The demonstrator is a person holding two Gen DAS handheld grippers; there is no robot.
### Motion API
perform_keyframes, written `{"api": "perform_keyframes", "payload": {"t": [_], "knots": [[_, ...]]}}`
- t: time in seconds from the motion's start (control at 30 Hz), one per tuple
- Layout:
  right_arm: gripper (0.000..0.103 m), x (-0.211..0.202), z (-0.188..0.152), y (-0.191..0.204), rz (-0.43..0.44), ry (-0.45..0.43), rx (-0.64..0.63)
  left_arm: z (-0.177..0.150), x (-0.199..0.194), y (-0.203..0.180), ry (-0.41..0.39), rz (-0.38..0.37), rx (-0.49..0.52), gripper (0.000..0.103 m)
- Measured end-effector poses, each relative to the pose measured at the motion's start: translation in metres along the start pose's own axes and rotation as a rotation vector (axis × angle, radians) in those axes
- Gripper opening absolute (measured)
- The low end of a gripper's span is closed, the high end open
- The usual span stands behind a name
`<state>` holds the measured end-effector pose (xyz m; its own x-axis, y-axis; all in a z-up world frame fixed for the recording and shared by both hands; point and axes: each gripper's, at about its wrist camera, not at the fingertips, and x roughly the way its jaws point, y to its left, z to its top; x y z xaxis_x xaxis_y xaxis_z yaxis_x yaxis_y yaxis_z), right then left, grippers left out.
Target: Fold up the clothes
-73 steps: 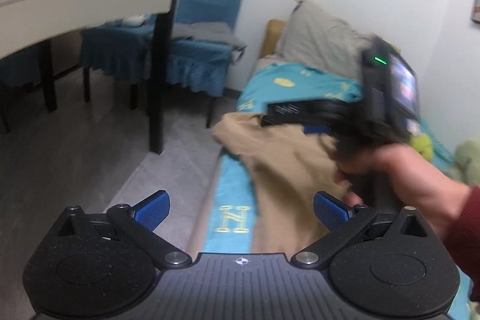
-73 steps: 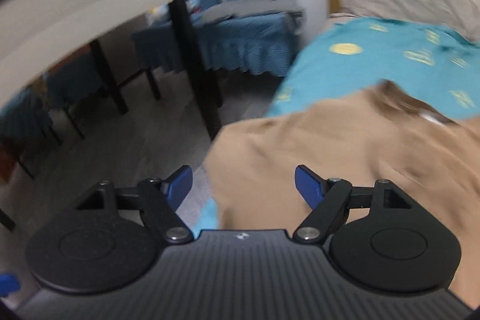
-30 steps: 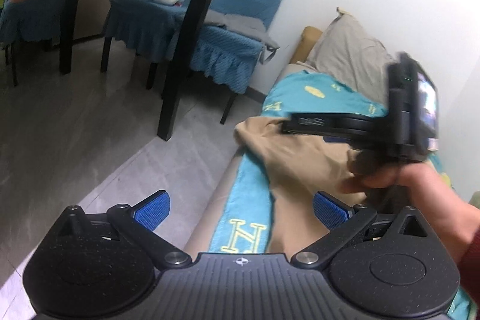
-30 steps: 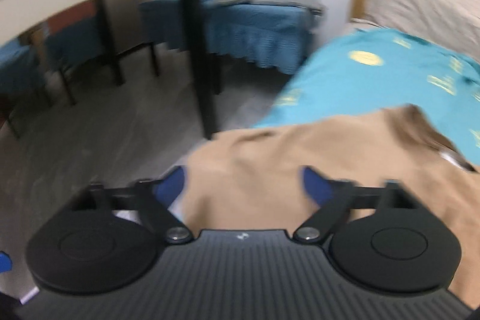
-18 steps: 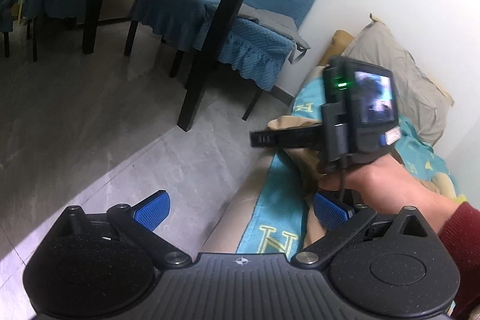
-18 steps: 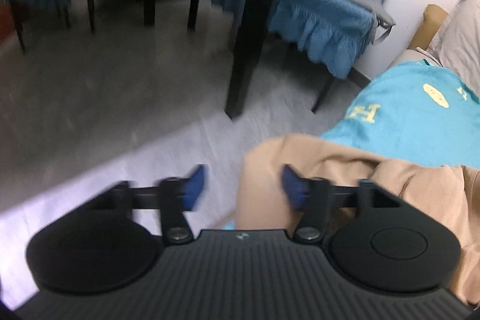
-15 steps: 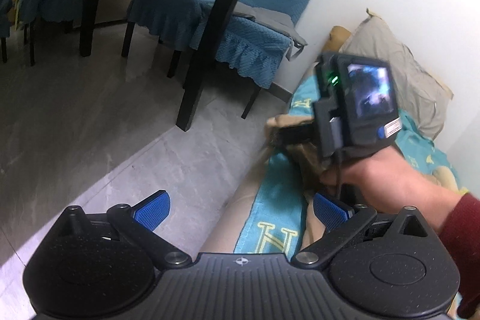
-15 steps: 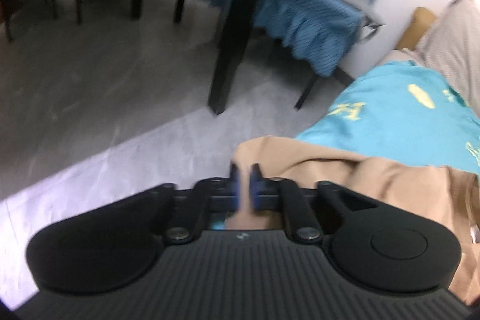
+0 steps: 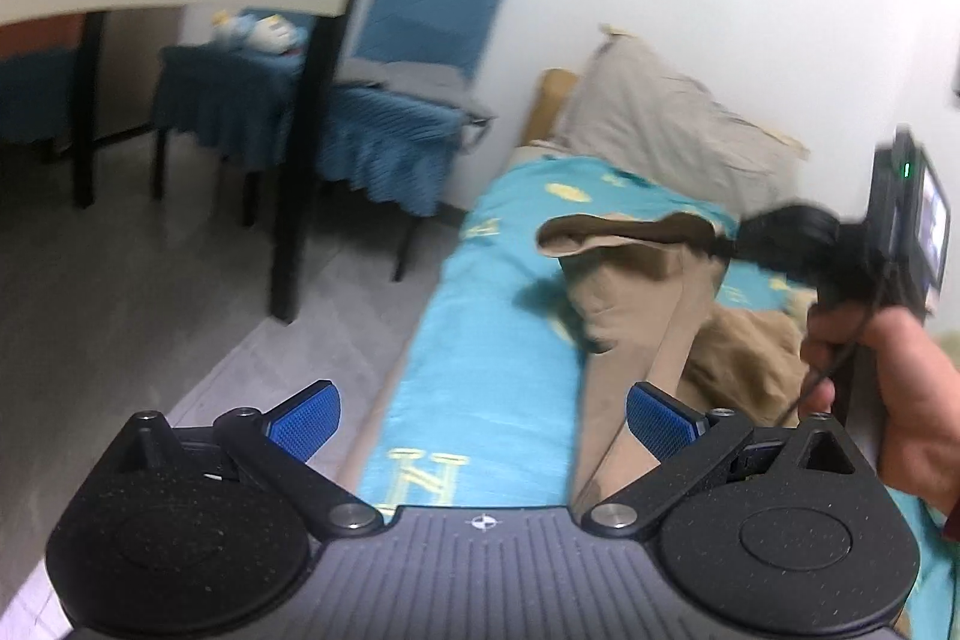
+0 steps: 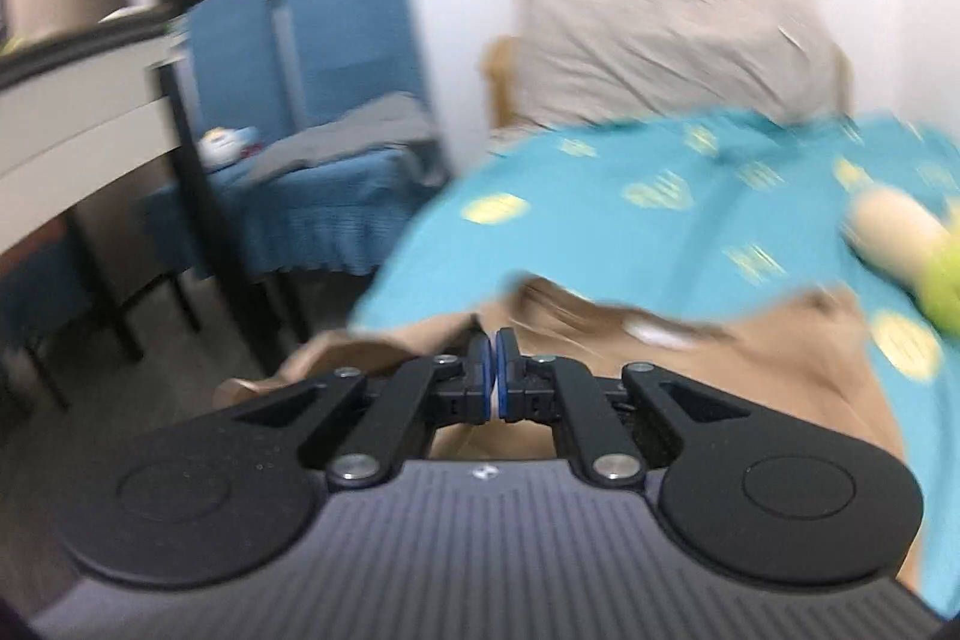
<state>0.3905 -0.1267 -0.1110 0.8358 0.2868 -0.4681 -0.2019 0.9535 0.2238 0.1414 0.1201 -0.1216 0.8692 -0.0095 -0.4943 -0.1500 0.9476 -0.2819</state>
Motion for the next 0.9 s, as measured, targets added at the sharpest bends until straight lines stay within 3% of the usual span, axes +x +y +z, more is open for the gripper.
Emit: {"api": "perform_keyframes", "payload": {"t": [0.2, 0.33, 0.47, 0.5, 0.57, 0.63, 0.67, 0.7, 0.9], "knots": [[0.005, -0.01, -0.037, -0.069, -0.059, 0.085, 0.124, -0.014, 0.009, -0.024, 0.047, -0.069, 0.067, 0.103], [0.005, -0.011, -0.048, -0.085, -0.063, 0.134, 0.146, -0.019, 0.02, -0.035, 0.073, -0.066, 0.106, 0.103], [0.008, -0.027, -0.047, -0.079, -0.066, 0.086, 0.126, -0.026, 0.022, -0.043, 0.088, -0.058, 0.14, 0.103], [0.011, -0.029, -0.045, -0.077, -0.06, 0.078, 0.118, -0.026, 0.021, -0.044, 0.086, -0.059, 0.14, 0.103], [0.032, -0.033, -0.038, -0.068, -0.046, 0.052, 0.086, -0.025, 0.02, -0.044, 0.084, -0.06, 0.139, 0.103], [0.087, -0.037, -0.033, -0.056, -0.002, 0.004, 0.041, -0.024, 0.018, -0.04, 0.086, -0.061, 0.136, 0.103], [0.092, -0.039, -0.033, -0.048, 0.026, -0.019, 0.011, -0.023, 0.018, -0.039, 0.087, -0.06, 0.134, 0.103], [0.089, -0.038, -0.032, -0.039, 0.053, -0.03, -0.026, -0.022, 0.018, -0.038, 0.087, -0.057, 0.129, 0.103], [0.088, -0.007, -0.041, 0.015, 0.109, 0.052, -0.217, -0.019, 0.02, -0.028, 0.1, -0.051, 0.081, 0.103]]}}
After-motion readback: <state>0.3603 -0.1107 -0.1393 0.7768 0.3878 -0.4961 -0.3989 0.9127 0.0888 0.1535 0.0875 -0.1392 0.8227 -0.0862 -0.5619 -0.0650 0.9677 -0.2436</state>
